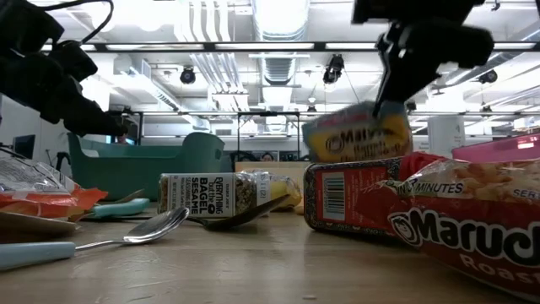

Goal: Pick & Place Food Item
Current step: Put the blue noodle pack into the pink bin

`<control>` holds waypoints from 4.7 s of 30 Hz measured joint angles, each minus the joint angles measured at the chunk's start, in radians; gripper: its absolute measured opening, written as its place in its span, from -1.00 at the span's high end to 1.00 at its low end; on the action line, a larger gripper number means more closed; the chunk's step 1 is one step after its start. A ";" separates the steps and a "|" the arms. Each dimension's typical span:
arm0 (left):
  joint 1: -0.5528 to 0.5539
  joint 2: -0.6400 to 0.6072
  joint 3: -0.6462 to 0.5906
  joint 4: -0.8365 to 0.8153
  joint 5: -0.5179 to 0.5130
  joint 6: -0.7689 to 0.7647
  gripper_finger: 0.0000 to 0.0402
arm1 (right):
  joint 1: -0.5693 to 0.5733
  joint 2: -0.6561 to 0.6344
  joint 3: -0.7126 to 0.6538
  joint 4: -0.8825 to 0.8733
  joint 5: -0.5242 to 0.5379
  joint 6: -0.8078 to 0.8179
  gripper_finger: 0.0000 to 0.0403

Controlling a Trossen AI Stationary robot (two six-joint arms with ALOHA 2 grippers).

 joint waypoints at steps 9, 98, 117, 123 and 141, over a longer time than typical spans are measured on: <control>0.000 0.000 -0.001 0.000 0.000 0.000 -0.30 | 0.067 -0.143 -0.013 -0.079 0.004 0.141 0.96; 0.000 0.001 -0.001 0.000 0.000 0.000 -0.30 | 0.559 0.085 -0.083 -0.308 -0.239 1.045 0.96; 0.000 0.001 -0.001 0.000 0.000 0.000 -0.30 | 0.559 0.084 -0.080 -0.292 -0.236 1.070 0.96; 0.000 0.001 -0.001 0.000 0.000 0.000 -0.30 | 0.559 0.084 -0.080 -0.287 -0.236 1.024 0.96; 0.000 0.001 -0.001 0.000 0.000 0.000 -0.30 | 0.559 0.084 -0.080 -0.280 -0.236 0.798 0.96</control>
